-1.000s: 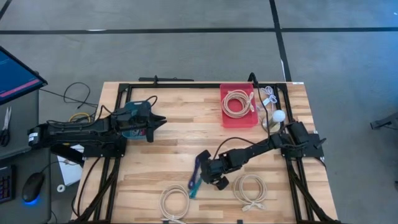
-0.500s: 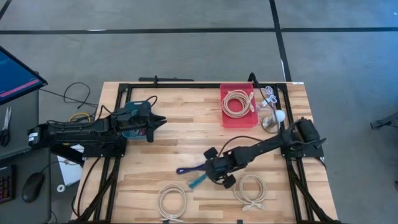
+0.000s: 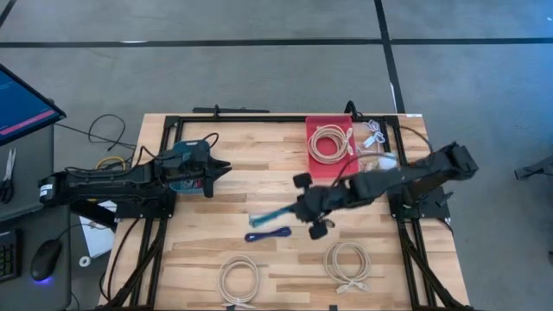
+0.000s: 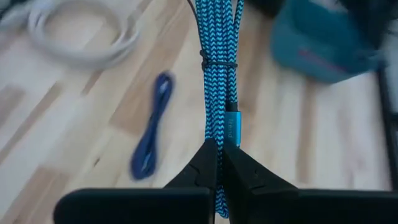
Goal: Pick & Place USB Port
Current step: Put the blue charger cable in the blue bin
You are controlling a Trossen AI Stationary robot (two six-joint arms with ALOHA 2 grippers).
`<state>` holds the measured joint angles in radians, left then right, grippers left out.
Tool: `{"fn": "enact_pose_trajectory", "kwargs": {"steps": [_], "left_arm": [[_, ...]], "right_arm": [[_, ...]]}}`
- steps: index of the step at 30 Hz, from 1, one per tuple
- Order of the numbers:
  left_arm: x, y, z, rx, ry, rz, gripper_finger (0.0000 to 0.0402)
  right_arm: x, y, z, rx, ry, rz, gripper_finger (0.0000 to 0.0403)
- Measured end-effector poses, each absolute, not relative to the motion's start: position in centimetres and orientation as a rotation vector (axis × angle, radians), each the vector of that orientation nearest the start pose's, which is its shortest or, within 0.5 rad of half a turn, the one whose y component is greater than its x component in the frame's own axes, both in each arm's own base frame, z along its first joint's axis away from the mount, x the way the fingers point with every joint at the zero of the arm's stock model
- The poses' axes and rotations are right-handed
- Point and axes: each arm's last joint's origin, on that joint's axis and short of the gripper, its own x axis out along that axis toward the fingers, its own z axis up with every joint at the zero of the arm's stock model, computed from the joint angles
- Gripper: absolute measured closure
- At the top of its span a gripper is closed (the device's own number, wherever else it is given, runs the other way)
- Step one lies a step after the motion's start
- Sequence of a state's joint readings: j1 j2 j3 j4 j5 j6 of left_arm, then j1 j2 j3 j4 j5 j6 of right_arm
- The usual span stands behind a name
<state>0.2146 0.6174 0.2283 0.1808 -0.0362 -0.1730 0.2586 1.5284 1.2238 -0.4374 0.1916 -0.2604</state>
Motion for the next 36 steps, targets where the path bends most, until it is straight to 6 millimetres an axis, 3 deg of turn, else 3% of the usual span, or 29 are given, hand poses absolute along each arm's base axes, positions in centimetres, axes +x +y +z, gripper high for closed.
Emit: {"fn": "enact_pose_trajectory", "kwargs": {"steps": [5,19,27,31,36], "left_arm": [[14.5,3.3,19.9,-0.186,0.184,0.266,0.0311],[14.6,3.3,20.2,-0.171,0.159,0.263,0.0311],[14.6,3.3,20.5,-0.166,0.128,0.261,0.0312],[14.6,3.3,20.8,-0.163,0.099,0.259,0.0312],[14.7,3.3,21.3,-0.135,0.051,0.244,0.0311]], "right_arm": [[31.8,6.3,29.4,-0.391,0.648,0.089,0.0402],[31.6,1.7,23.7,-0.317,0.634,-0.059,0.0403],[31.3,-0.7,22.0,-0.227,0.373,-0.169,0.0403],[31.1,-1.1,21.4,-0.173,0.276,-0.197,0.0403],[32.3,-1.1,20.3,-0.148,0.214,-0.206,0.0403]]}}
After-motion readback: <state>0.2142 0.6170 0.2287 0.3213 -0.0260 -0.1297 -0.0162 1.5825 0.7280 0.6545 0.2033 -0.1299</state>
